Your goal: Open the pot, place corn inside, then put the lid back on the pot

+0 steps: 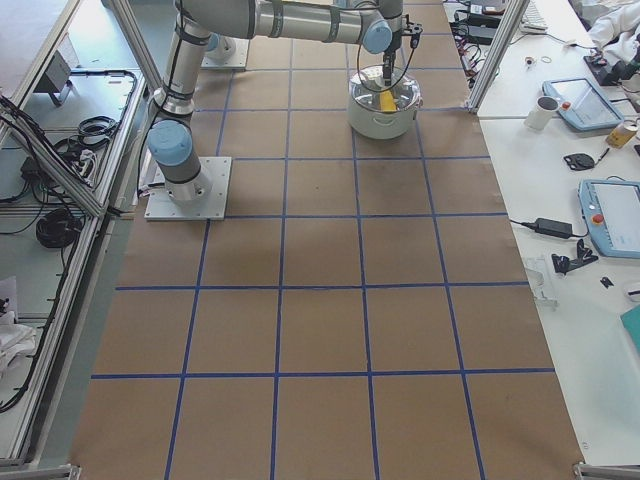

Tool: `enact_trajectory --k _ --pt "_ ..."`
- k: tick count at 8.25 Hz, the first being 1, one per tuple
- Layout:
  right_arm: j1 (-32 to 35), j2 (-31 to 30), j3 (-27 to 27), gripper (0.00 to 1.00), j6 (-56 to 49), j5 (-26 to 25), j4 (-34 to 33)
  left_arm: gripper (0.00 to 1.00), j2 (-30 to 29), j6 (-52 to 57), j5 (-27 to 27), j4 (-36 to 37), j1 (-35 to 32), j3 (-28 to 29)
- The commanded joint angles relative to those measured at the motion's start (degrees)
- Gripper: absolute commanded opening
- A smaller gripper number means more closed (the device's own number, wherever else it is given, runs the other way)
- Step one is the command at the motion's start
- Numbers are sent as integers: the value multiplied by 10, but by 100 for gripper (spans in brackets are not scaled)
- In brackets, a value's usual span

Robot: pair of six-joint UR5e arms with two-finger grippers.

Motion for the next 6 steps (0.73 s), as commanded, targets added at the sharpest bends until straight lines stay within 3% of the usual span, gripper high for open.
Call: enact_trajectory --k 1,6 --pt "0 0 1 29 0 0 -6 100 -4 -1 2 -9 0 3" --pt "0 0 8 29 -2 0 -11 100 -5 -1 -1 -8 1 2"
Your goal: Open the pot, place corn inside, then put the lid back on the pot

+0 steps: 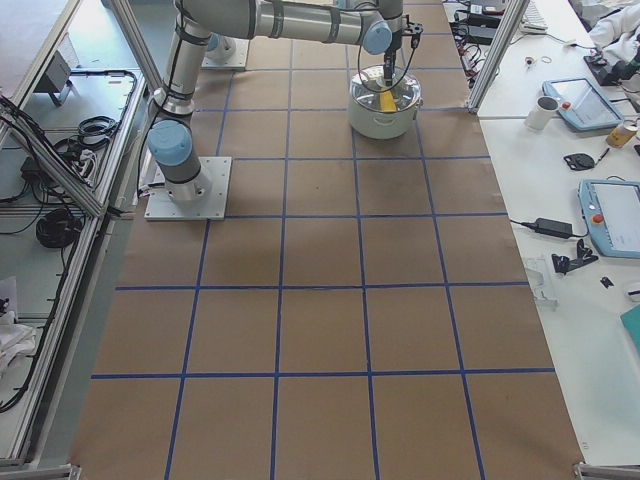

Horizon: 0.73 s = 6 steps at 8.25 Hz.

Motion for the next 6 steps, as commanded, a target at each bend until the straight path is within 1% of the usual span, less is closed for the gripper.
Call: enact_trajectory --k 1,2,3,4,5,6 --pt "0 -1 7 29 -4 0 -2 100 0 0 -1 0 1 -1" --pt "0 -1 7 29 -5 0 -3 100 1 0 -1 0 1 -1" --pt "0 -1 7 34 -5 0 -2 100 1 0 0 -1 1 -1" --pt "0 -1 7 73 -6 0 -3 100 1 0 -1 0 1 -1" --pt "0 -2 7 100 -7 0 -3 100 1 0 -2 0 1 -1" --pt "-1 -6 7 100 -7 1 -2 100 0 0 -2 0 1 -1"
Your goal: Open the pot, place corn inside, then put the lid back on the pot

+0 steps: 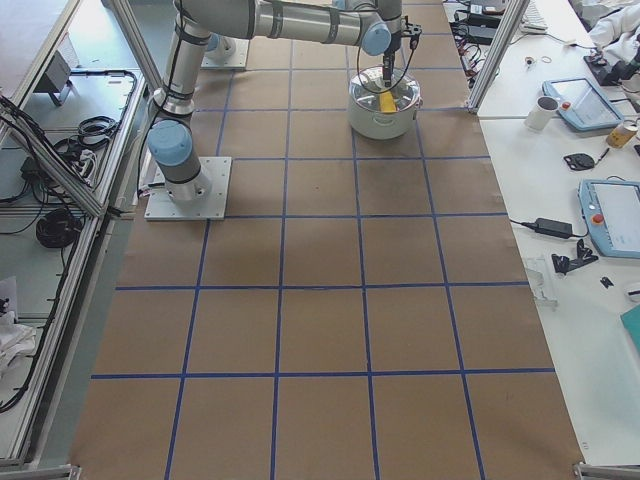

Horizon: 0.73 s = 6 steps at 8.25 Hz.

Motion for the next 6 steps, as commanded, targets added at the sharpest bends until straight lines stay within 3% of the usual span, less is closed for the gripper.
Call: enact_trajectory --k 1,3,5,6 --pt "-4 -18 1 100 -9 0 1 100 -1 0 0 0 0 0" --pt "-17 -67 13 100 -50 1 42 100 -2 0 0 0 0 0" --pt "-70 -158 65 100 -103 8 101 100 -2 0 -1 1 0 0" --pt "-99 -210 80 100 -108 23 167 100 -2 0 -1 0 0 -2"
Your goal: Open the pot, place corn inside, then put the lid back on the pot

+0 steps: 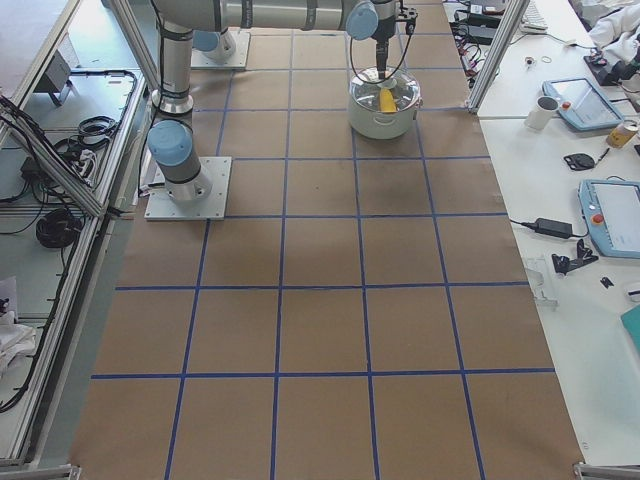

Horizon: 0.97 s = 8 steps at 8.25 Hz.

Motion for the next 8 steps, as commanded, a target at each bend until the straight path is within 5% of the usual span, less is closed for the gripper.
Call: enact_trajectory --k 1,3,8 --pt "-67 -127 40 100 -50 40 151 100 1 0 0 0 0 -1" --pt "-70 -169 50 100 -70 38 216 100 1 -5 4 0 0 -1" --pt "-71 -170 53 100 -73 40 209 100 1 -7 5 0 0 -1"
